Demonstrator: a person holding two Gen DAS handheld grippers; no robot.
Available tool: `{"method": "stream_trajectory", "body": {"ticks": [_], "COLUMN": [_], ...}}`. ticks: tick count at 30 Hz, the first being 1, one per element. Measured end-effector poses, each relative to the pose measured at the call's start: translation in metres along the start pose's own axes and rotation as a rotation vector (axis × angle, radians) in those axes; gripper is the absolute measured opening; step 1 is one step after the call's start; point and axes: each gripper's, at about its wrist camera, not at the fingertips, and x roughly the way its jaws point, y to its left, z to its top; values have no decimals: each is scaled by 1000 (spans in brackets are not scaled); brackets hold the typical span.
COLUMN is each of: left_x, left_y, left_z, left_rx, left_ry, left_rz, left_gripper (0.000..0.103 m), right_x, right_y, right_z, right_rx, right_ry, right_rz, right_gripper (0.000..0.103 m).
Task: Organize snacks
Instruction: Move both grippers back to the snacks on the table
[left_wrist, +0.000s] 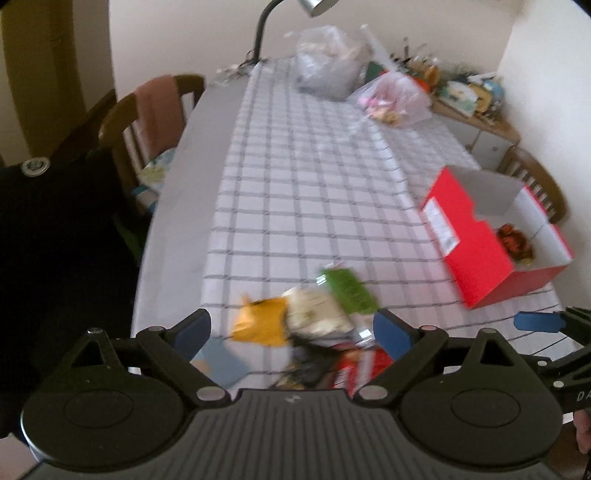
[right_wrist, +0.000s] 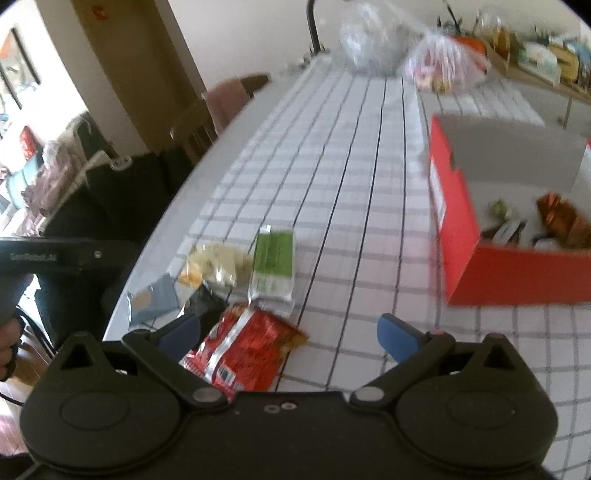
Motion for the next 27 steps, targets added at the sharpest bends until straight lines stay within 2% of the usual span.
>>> {"method": "stream_trajectory", "body": {"ticks": [9, 15, 19, 23, 27], "left_x": [25, 43, 53, 65, 77], "left_y": [38, 48, 49, 56, 64], "left_z": [-20, -28, -31, -32, -33], "left_rx": [68, 131, 170, 181, 194], "left_ry": [78, 114, 128, 163, 199], "left_rz": [59, 84, 100, 85, 78], "left_gripper": [95, 95, 95, 95, 95], "right_x": [47, 75, 88, 97, 108], "right_y": [26, 38, 44, 44, 50], "right_z": [-8, -9, -9, -8, -9], "right_rx": [51, 99, 112, 156, 139], "right_ry": [85, 142, 160, 168, 197], "right_rz": [-74, -82, -136, -161, -200], "right_gripper": [102, 102, 102, 102, 101]}}
